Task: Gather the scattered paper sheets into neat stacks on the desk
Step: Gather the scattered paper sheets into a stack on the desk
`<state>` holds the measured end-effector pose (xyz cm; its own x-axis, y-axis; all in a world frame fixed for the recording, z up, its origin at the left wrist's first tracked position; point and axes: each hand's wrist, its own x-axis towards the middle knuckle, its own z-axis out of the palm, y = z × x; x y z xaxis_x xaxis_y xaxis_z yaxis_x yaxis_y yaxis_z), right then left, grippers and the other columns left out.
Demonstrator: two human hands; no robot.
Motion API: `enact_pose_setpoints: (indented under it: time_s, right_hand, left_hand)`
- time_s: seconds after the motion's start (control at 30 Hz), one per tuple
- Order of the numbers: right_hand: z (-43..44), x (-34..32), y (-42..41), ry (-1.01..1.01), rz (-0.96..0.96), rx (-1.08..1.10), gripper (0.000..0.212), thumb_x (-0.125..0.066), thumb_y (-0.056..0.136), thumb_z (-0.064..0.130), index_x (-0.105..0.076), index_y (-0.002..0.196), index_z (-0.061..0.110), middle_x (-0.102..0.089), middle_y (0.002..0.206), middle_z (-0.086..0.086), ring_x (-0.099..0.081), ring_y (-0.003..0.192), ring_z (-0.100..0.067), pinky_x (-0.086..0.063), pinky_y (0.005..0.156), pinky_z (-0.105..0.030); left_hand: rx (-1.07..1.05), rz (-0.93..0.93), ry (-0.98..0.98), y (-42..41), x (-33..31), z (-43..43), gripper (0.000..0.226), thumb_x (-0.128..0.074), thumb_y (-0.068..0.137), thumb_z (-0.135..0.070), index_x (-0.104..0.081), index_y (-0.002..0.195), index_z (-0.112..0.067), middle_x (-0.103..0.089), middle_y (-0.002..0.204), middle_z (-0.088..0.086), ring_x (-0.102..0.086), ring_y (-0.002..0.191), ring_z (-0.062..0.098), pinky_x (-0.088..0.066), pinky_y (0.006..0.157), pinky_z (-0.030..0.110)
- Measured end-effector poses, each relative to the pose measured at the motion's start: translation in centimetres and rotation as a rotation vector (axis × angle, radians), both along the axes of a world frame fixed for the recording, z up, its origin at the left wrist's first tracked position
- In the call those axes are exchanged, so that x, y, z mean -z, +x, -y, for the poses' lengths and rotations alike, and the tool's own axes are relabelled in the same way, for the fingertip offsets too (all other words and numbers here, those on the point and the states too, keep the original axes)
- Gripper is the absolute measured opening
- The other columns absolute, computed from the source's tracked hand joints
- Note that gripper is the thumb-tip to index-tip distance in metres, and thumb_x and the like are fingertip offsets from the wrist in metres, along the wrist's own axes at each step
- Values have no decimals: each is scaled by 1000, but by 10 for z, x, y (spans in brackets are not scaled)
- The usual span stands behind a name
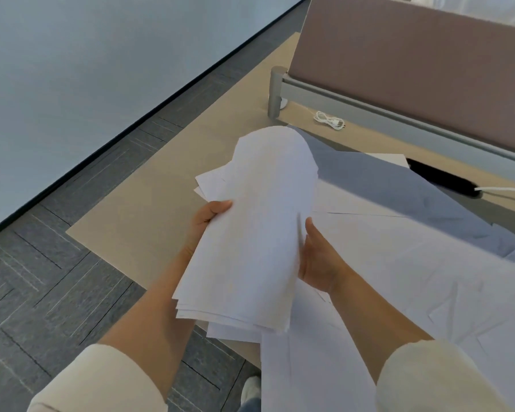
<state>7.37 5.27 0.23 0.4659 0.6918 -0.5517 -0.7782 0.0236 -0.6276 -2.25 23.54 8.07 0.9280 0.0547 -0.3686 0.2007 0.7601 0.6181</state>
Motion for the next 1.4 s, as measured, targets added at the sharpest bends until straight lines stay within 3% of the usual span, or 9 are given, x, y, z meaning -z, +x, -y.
enact_pose_setpoints:
  time_s: [0.17, 0.27, 0.37, 0.6, 0.77, 0.9, 1.07, 1.23, 1.4]
  right_hand:
    - [39, -2, 6, 105, 35, 156, 77, -82, 63, 41, -56, 128, 7, -67, 117, -8, -68, 101, -20, -55, 88, -34]
    - [76, -1, 8, 5, 140, 294, 55, -66, 80, 19, -52, 131, 5, -65, 119, -10, -66, 99, -23, -55, 88, -36]
    - [122, 1, 8, -180, 226, 421, 36, -53, 91, 3, -52, 126, 7, -68, 103, -6, -67, 86, -19, -59, 74, -31]
    - [236, 9, -3, -455, 250, 683, 33, -54, 90, -4, -54, 123, 0, -65, 104, -15, -64, 85, -28, -55, 78, -39]
    - [318, 18, -14, -614, 193, 882, 35, -57, 88, -4, -57, 121, 3, -63, 118, -19, -61, 101, -35, -51, 90, -49]
    - [371, 20, -22, -757, 178, 992, 31, -56, 90, 2, -57, 121, 5, -63, 112, -11, -60, 101, -31, -50, 87, -39]
    - [442, 30, -30, -987, 155, 1081, 40, -47, 95, 9, -45, 133, 0, -58, 120, -12, -56, 99, -34, -42, 79, -32]
    - [481, 40, -31, -1128, 137, 1084, 32, -45, 93, 15, -55, 115, -5, -59, 114, -26, -57, 106, -42, -41, 79, -36]
    - [496, 36, -27, -1219, 156, 1064, 18, -49, 88, 11, -53, 72, 3, -56, 88, -20, -52, 73, -30, -38, 60, -26]
  left_hand:
    - [-5, -152, 134, 26, -4, 32, 32, -62, 59, -12, -70, 90, -4, -68, 82, 11, -65, 70, 24, -52, 67, 29]
    - [-27, -182, 309, 41, -12, 64, 16, -53, 80, -9, -67, 72, -7, -65, 66, 8, -63, 51, 17, -51, 53, 22]
    - [20, -134, 416, 51, -16, 102, 43, -40, 94, -6, -62, 57, -10, -59, 39, -4, -56, 33, 5, -43, 35, 12]
    - [520, -237, 459, 77, 23, 180, 43, -62, 73, -48, -67, 107, -23, -71, 107, 4, -71, 87, 18, -56, 79, 34]
    - [802, -286, 824, 90, 45, 260, 34, -54, 94, -17, -53, 128, -12, -66, 110, 7, -66, 88, 23, -55, 74, 32]
    - [747, -209, 1274, 98, 71, 312, 22, -54, 93, -16, -59, 113, -7, -61, 104, 9, -58, 90, 28, -47, 71, 29]
    - [782, -46, 1420, 102, 77, 383, 16, -52, 92, -15, -60, 103, -8, -57, 92, 4, -52, 84, 23, -37, 67, 26]
    - [718, 42, 1499, 106, 88, 428, 20, -50, 89, -9, -66, 100, -7, -58, 88, 3, -51, 80, 23, -36, 58, 19]
    - [709, -42, 1596, 109, 102, 438, 20, -52, 85, -15, -67, 98, -13, -65, 96, 7, -57, 82, 24, -43, 66, 28]
